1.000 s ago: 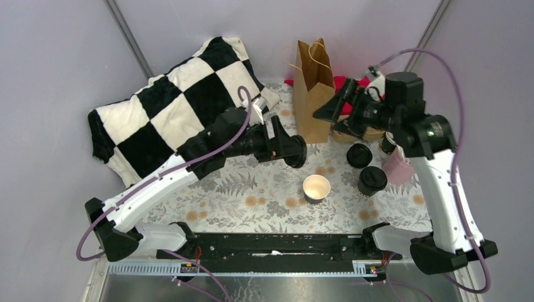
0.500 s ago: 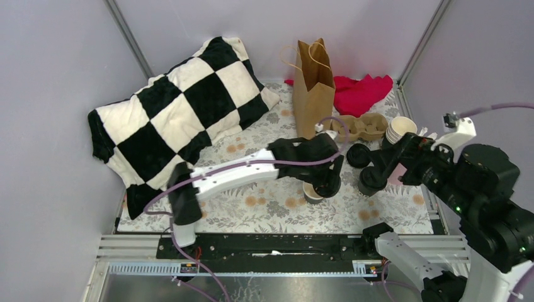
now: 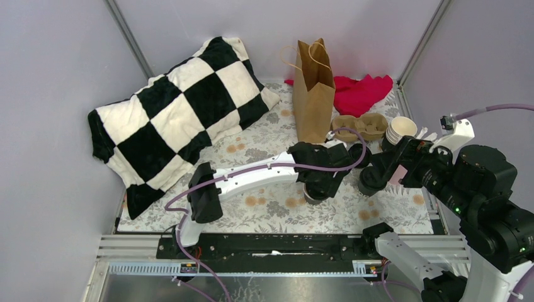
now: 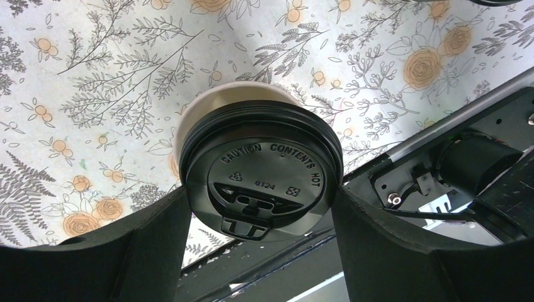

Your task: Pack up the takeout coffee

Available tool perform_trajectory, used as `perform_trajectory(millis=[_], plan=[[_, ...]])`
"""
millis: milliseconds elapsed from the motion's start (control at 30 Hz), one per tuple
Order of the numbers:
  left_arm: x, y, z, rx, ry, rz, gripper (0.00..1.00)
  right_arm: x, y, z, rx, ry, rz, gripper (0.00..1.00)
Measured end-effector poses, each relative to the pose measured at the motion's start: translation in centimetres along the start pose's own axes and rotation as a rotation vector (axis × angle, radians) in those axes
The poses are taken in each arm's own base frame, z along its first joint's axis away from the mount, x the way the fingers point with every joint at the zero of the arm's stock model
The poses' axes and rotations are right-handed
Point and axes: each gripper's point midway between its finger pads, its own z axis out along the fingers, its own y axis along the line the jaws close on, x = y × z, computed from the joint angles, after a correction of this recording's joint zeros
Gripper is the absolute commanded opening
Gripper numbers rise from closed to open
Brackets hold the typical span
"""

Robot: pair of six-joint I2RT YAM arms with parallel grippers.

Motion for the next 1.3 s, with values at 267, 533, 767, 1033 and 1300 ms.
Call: perform_trajectory(millis=[267,533,767,1033,1300], plan=[[0.6,0.6,-0.1,-0.032,0.015,0.025,0.76,1.3,-0.3,0.9,0.008,0.048,0.002,1.0],[0.6,1.0,0.4,-0.062,0.024,0.048,0.78,1.7,-0.3,1.0,0.001,0.054,0.015,1.0],[0.5,1.2,0.9,-0.076,0.03,0.068,0.8,2.0,-0.3,1.2,0.001,0.06,0.022,1.0],[0.2,1.1,1.6,-0.08,0.032,0.076,0.85,2.6,-0.3,1.4,-0.007,0.081,0.03,1.0],[0.0,1.3,1.7,-0.081,0.033,0.085,0.97,2.8,-0.2,1.6,-0.012,0.085,0.037,1.0]])
